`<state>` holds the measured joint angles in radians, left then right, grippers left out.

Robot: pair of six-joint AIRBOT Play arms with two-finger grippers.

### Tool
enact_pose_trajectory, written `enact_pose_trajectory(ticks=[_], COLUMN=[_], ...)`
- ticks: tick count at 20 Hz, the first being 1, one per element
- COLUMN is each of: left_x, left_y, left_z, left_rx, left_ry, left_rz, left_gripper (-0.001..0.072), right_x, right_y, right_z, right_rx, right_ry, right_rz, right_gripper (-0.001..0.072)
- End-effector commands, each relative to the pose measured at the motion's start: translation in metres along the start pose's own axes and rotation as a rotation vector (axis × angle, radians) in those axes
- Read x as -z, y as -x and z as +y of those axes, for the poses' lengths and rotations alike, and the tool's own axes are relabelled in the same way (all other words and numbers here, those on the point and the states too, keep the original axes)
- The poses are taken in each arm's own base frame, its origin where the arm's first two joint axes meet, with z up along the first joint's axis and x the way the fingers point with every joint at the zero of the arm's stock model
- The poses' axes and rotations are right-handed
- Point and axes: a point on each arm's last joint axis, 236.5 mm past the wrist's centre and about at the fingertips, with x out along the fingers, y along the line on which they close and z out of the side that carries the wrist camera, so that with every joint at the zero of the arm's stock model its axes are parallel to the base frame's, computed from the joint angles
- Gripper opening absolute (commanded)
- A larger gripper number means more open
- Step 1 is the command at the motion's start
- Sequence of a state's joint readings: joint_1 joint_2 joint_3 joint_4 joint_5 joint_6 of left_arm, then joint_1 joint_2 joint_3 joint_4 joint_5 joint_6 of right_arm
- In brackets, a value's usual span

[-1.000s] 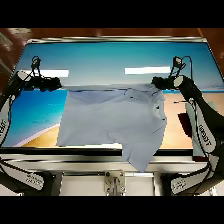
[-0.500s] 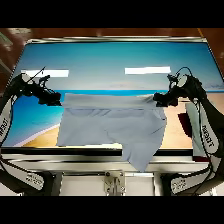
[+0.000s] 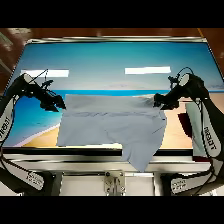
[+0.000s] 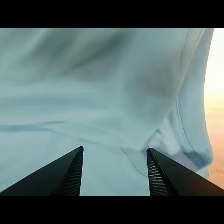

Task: Fold the shirts.

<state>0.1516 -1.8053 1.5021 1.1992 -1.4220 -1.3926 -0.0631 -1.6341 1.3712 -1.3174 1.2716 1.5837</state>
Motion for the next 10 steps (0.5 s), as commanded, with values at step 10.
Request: enact_pose_trajectory(ticks=[10], left_x=[0.183], left_y=[0.002], left_z=[0.055], left_rx=[0.262], left_ry=[0.29], left_rz=[0.008], left_gripper=[0.0643], right_x=[0.16], right_y=[0.085], right_z=[-0.125], right_rx=[-0.021], right_ry=[-0.321], right_rz=[0.012], right_gripper=[0.0521])
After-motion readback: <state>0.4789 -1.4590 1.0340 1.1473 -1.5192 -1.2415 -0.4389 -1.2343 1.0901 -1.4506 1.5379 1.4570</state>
